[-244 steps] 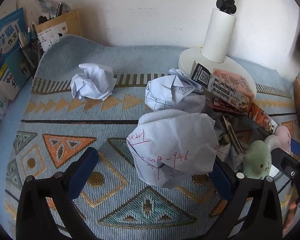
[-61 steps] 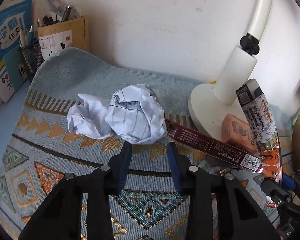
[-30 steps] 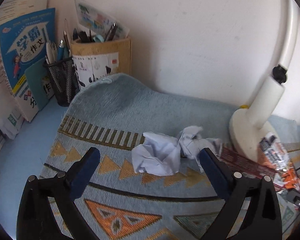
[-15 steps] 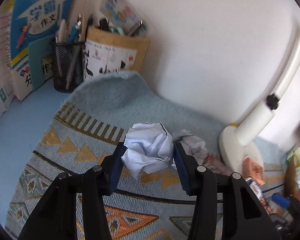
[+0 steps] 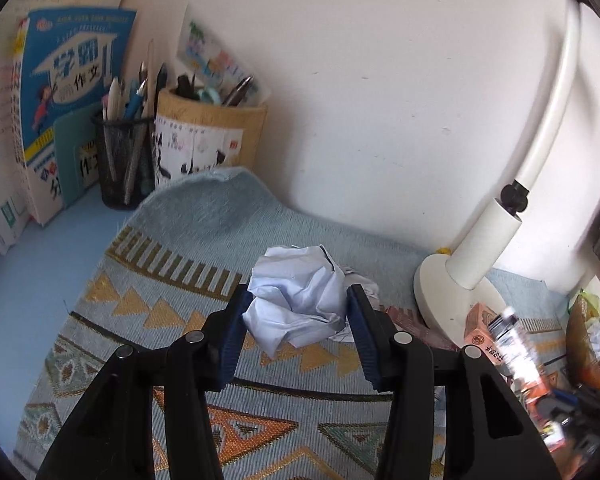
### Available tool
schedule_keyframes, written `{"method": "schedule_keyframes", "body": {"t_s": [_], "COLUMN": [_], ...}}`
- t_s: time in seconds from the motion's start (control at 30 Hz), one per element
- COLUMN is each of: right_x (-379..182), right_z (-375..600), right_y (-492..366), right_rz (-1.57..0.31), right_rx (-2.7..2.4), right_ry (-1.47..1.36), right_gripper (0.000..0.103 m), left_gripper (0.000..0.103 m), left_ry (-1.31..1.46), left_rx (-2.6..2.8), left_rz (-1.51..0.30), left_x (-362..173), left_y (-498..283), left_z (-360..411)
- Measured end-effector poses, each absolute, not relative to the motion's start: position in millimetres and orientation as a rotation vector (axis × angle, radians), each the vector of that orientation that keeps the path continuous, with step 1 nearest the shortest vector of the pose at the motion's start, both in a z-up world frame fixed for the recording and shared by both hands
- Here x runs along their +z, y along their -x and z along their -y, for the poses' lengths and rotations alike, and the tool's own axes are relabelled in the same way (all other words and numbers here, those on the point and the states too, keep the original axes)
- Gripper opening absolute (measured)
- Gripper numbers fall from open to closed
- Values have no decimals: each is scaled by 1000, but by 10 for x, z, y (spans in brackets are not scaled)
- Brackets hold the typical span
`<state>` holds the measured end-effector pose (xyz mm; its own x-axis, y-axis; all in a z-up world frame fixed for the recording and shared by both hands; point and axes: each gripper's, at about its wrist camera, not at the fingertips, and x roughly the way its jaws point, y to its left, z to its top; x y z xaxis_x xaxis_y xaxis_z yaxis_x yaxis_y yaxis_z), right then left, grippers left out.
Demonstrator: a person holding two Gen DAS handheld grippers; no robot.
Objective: Organize objects
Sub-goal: 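Carry the paper ball and snack stick over the gold bowl and open both grippers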
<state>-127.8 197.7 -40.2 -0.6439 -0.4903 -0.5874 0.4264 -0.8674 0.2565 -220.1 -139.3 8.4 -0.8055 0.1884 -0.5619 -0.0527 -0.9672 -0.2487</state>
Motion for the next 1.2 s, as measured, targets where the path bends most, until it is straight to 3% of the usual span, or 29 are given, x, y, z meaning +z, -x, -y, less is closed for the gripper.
{"method": "schedule_keyframes", "body": {"t_s": [0.37,0.73,0.93,1.2], "right_x": [122,324,328,294], "right_z": [-2782,-4341,-4910,-5181], "right_y": [909,71,-204,-331], "right_rz": [522,868,983,1005], "right_rx": [-2558,-2923,-3073,-3104], "right_ry": [-734,-666,-707,-764], "right_gripper": [16,16,17,16], "left_gripper": [46,46,46,46], "left_ry": [889,774,802,797], "left_rx": [2747,2394,2207,2077], "left_rz": [277,152,29,-128], "left_x": [419,897,882,782], "left_y": [1868,1462,1171,744], "left_z": [807,-1017,-2062,-2803]}}
